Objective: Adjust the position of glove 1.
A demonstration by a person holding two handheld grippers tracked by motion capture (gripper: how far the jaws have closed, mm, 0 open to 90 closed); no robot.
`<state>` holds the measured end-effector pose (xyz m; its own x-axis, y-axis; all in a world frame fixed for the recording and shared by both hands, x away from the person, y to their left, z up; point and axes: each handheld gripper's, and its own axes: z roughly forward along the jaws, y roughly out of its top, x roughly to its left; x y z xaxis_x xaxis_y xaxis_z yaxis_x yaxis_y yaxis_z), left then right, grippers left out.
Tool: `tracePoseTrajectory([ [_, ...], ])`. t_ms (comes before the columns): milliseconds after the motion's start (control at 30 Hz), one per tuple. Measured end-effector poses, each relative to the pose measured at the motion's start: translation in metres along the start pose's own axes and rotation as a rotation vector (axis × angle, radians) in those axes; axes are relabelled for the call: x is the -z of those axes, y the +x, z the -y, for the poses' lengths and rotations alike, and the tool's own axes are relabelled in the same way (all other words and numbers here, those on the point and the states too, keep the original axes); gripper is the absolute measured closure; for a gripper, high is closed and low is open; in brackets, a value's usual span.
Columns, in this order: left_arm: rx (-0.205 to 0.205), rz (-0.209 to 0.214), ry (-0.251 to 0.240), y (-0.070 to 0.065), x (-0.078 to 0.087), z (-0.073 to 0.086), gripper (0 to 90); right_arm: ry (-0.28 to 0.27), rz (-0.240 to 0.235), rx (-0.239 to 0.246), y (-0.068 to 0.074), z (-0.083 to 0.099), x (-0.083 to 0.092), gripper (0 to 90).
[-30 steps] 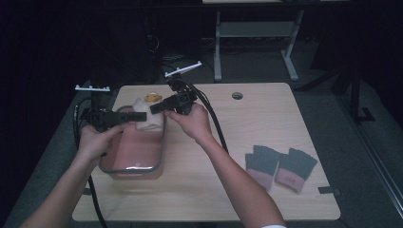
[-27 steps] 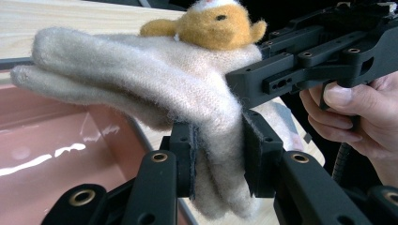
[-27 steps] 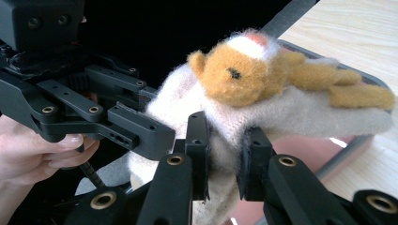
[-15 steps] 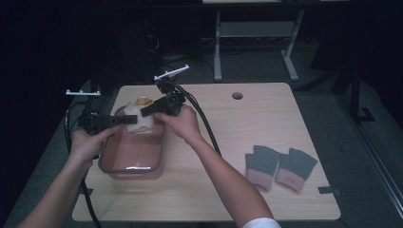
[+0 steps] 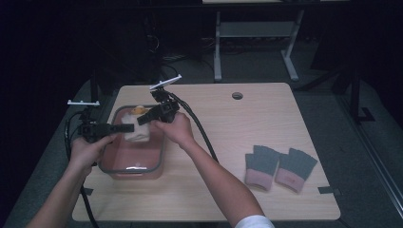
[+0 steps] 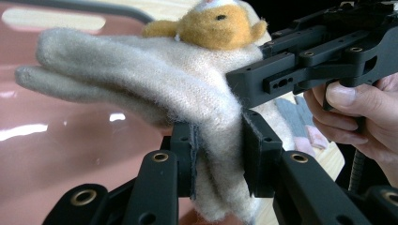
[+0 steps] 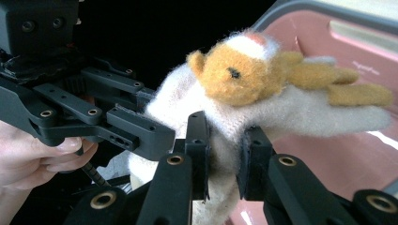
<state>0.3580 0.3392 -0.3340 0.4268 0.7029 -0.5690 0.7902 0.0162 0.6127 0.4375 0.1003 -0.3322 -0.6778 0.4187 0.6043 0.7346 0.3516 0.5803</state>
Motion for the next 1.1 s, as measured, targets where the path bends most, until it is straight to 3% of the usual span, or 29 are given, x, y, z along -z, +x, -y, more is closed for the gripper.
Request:
tracePoseTrajectory([
  [367,0.032,-0.029,0.047,0.016,-0.010,0.018,69.0,0.034,-0.012,-0.045,-0.016,0.018,-0.024,77.0],
  [667,0.043,-0.059,0.128,0.026,-0.028,0.026,69.0,0.058,-0.018,-0.112,-0.035,0.036,-0.039,75.9],
  [867,0.037,-0.098,0.173,0.028,-0.036,0.030,69.1,0.117,0.025,-0.115,-0.036,0.040,-0.046,75.2],
  [1100,0.047,-0.125,0.198,0.030,-0.040,0.033,69.2,0.138,0.061,-0.098,-0.036,0.041,-0.046,74.1],
])
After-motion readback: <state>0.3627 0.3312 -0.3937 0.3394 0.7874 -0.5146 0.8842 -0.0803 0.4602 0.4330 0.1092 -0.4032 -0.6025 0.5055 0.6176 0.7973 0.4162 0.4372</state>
